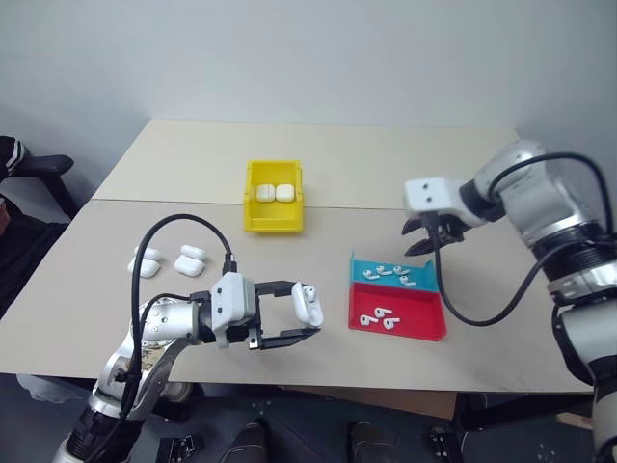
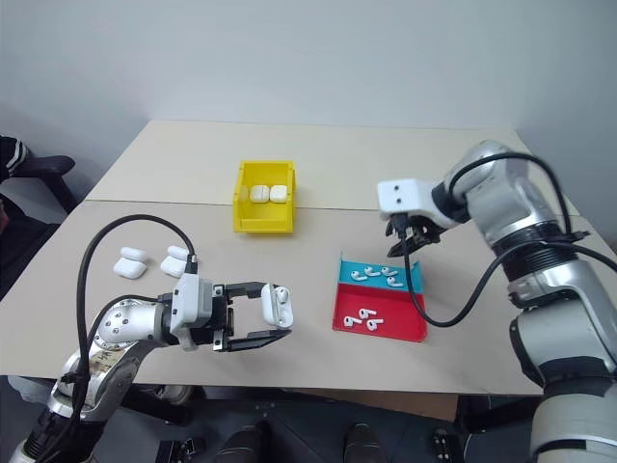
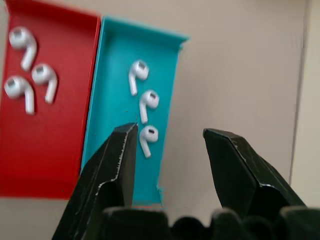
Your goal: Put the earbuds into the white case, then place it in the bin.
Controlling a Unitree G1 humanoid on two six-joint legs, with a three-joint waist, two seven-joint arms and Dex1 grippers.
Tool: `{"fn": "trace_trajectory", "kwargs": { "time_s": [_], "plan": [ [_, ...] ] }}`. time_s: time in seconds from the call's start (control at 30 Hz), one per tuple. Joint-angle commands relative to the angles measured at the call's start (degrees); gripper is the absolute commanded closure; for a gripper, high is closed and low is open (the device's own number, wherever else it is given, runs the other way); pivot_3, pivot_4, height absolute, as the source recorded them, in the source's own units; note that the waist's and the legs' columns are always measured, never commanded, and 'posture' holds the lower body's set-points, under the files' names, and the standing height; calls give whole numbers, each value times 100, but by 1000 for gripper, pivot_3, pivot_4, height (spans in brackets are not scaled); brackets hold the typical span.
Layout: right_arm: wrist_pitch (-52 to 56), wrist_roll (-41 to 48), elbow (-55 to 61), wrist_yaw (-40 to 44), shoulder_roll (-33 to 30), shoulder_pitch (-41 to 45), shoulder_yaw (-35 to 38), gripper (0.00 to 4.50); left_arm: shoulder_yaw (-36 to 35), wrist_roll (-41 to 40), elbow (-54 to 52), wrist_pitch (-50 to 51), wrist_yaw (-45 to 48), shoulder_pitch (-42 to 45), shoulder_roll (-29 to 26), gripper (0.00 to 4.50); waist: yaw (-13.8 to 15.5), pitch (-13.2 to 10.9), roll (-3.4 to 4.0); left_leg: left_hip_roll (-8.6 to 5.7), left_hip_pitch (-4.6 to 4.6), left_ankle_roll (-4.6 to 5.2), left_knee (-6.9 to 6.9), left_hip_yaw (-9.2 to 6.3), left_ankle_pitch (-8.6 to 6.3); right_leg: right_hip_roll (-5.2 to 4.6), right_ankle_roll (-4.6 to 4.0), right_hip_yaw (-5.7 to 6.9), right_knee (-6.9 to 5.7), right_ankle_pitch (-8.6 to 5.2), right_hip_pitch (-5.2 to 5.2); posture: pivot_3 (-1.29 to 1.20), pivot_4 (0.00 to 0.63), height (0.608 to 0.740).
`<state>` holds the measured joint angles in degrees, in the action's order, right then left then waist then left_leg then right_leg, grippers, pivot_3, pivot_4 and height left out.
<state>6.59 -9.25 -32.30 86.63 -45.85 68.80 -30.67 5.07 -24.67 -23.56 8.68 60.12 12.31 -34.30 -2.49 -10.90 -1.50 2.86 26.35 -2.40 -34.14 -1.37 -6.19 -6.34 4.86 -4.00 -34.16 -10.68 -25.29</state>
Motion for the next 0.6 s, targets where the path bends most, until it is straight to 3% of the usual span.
{"fn": "trace_trajectory", "kwargs": {
  "time_s": [0.03,0.6],
  "plan": [
    [-412,-465,-249,3,113,43,-139,1922,-15,-10,-381,-16,-38,-123,-95,1718,0,0,0,0,0,1,0,-1,0,0,0,0,0,0,0,0,150,740],
    [-397,-768,-991,224,562,40,-83,1922,33,-97,-855,223,-308,-444,-174,1718,-12,-1,1,0,-24,-40,-27,-4,-11,2,-8,0,-62,8,9,0,150,740]
  ]
}}
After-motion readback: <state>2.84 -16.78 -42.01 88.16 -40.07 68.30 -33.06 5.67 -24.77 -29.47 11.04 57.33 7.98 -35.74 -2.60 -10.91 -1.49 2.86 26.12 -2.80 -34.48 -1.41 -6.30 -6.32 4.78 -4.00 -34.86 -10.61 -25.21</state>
